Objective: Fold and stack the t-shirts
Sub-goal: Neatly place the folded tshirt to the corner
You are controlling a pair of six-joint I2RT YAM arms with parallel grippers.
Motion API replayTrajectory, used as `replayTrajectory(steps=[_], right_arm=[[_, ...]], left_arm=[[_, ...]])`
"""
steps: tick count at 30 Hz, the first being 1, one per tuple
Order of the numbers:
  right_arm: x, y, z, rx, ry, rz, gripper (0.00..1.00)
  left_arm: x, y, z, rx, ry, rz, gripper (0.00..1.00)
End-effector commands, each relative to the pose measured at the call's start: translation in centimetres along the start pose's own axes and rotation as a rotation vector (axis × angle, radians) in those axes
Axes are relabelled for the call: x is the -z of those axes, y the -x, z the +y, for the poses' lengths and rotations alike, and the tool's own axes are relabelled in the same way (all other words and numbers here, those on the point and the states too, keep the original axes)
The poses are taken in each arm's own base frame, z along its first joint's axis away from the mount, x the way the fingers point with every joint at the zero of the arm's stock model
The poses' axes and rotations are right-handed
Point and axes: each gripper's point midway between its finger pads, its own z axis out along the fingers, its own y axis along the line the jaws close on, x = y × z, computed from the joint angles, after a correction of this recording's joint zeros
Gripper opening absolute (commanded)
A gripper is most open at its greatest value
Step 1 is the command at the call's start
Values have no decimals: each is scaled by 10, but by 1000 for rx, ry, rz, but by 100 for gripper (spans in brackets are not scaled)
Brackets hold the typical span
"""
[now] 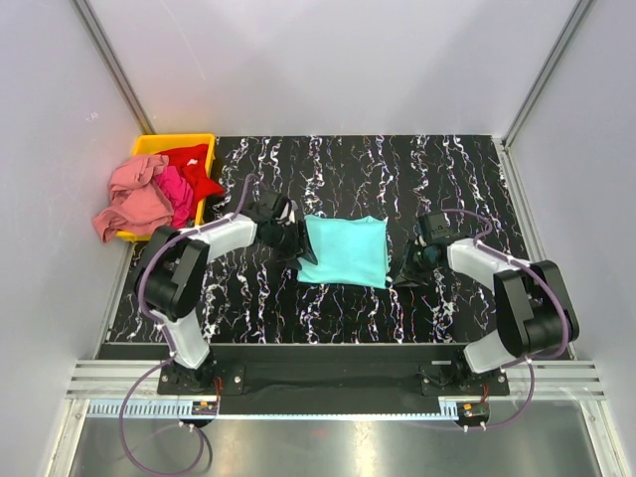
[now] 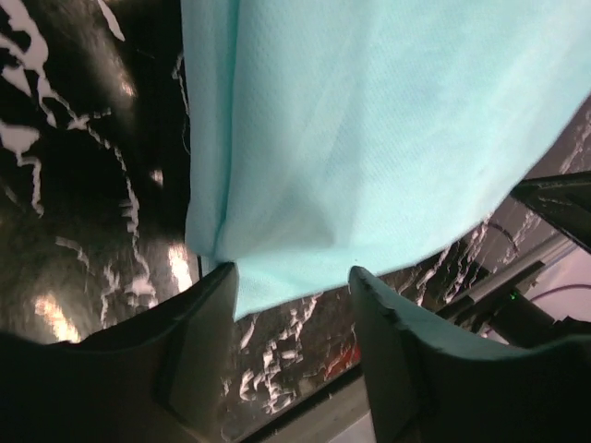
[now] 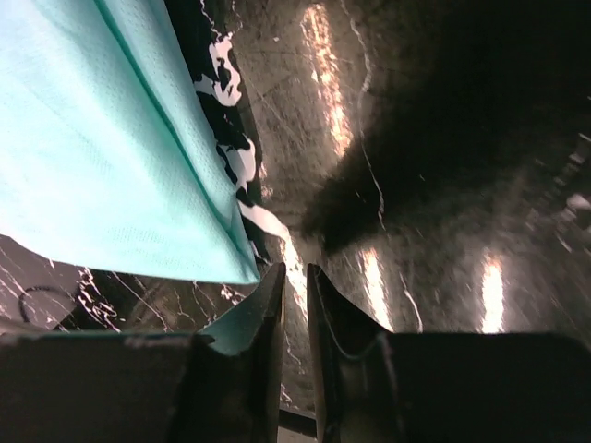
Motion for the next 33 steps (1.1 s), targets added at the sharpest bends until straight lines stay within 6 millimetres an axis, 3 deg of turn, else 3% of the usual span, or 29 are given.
replayTrajectory(steps=[1, 3, 5, 6, 7, 8, 9, 10, 12, 13, 14, 16, 20, 21, 23, 25, 26, 28, 29, 33], right_arm=[[39, 26, 13, 31, -20, -116, 22], [58, 31, 21, 35, -9, -149, 25], [94, 39, 39, 53, 33, -207, 33], [106, 41, 45, 61, 52, -232, 49], [135, 46, 60, 82, 103, -293, 57], [148, 47, 65, 94, 124, -323, 66], [159, 49, 69, 103, 140, -353, 98], [179, 53, 78, 119, 174, -416, 100], [193, 56, 83, 137, 197, -458, 100], [198, 59, 89, 158, 218, -468, 100], [198, 58, 93, 179, 237, -460, 100], [187, 60, 103, 232, 281, -429, 100], [147, 78, 95, 259, 284, -371, 100], [128, 90, 92, 249, 299, -359, 100], [110, 97, 90, 267, 318, -332, 98], [78, 116, 73, 258, 257, -286, 97], [68, 120, 69, 253, 257, -260, 93], [29, 131, 65, 257, 299, -177, 87], [30, 129, 66, 266, 319, -169, 87], [-3, 132, 63, 281, 358, -100, 80]], left_arm=[[57, 22, -46, -97, -74, -108, 60], [83, 22, -71, -175, -145, -117, 61], [126, 21, -100, -264, -220, -183, 61], [142, 20, -107, -315, -241, -223, 62], [175, 16, -124, -379, -298, -310, 63], [192, 12, -132, -416, -329, -355, 65], [221, 4, -142, -479, -371, -438, 72], [230, 5, -141, -493, -364, -488, 75], [255, -2, -141, -529, -365, -575, 79], [257, -4, -137, -530, -353, -588, 93], [260, -3, -133, -525, -331, -613, 99], [262, -10, -123, -521, -308, -620, 99], [260, -16, -101, -504, -245, -665, 99], [261, -18, -95, -519, -247, -705, 99], [264, -19, -88, -538, -242, -771, 99], [266, -26, -82, -587, -264, -840, 99], [266, -28, -80, -611, -264, -852, 99], [254, -35, -67, -629, -255, -847, 99], [254, -35, -66, -631, -250, -851, 99], [239, -39, -54, -653, -223, -817, 99]])
